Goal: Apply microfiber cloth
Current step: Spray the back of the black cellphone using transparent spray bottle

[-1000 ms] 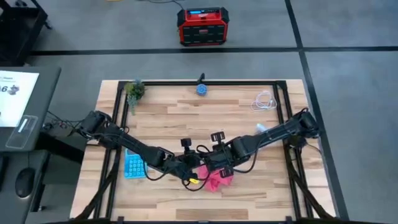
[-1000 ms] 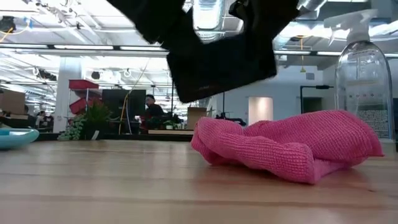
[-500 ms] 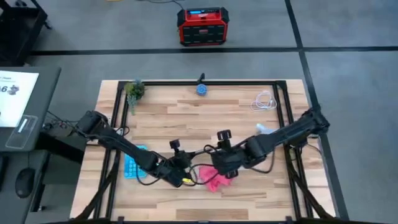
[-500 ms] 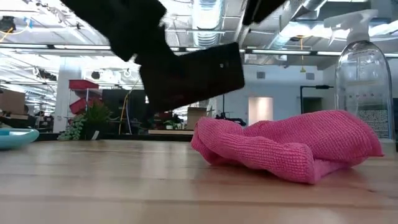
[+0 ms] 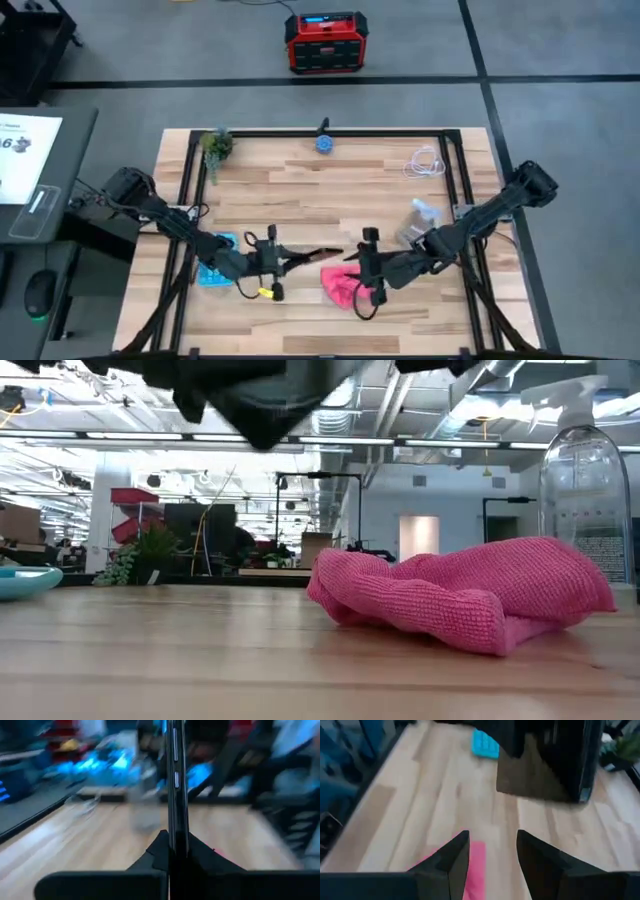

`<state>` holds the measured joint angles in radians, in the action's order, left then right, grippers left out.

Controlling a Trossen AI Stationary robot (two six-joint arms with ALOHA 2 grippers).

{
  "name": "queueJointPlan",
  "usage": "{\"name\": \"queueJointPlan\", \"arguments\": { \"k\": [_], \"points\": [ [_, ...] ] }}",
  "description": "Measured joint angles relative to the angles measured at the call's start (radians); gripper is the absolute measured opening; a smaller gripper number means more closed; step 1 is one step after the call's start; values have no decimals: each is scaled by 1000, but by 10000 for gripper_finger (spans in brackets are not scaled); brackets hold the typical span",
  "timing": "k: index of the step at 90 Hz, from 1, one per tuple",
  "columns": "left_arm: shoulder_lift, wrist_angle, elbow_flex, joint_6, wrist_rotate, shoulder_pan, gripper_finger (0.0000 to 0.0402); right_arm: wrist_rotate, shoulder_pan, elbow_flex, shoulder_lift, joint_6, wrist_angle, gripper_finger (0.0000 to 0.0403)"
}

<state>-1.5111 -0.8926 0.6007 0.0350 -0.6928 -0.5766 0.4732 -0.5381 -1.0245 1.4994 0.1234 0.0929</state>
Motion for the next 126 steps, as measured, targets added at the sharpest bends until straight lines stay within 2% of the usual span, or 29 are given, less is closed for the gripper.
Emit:
{"name": "queueJointPlan", "arguments": {
  "k": [6,20,53,72,85,105,115,126],
  "points": [
    [1,-59,-18,-13,9,-3,4,-1,0,39,9,-8,-126,151],
    [0,-61,-19,-12,9,-9,7,-1,-3,109,29,-50,-364,162],
    [0,-78,-19,-22,9,-47,5,-1,43,129,61,-42,-469,216],
    [-12,-106,-19,-35,10,-47,5,-51,67,127,99,-83,-724,218],
    [-13,-101,-19,-31,10,-47,5,-59,66,128,156,-129,-844,177],
    [-13,-91,-18,-30,16,-45,7,-43,62,106,174,-172,-855,27],
    [-12,-92,-18,-29,19,-42,18,-32,65,82,157,-167,-807,19],
    [-12,-83,-17,-3,38,-40,41,-42,78,15,124,-102,-592,17]
  ]
}}
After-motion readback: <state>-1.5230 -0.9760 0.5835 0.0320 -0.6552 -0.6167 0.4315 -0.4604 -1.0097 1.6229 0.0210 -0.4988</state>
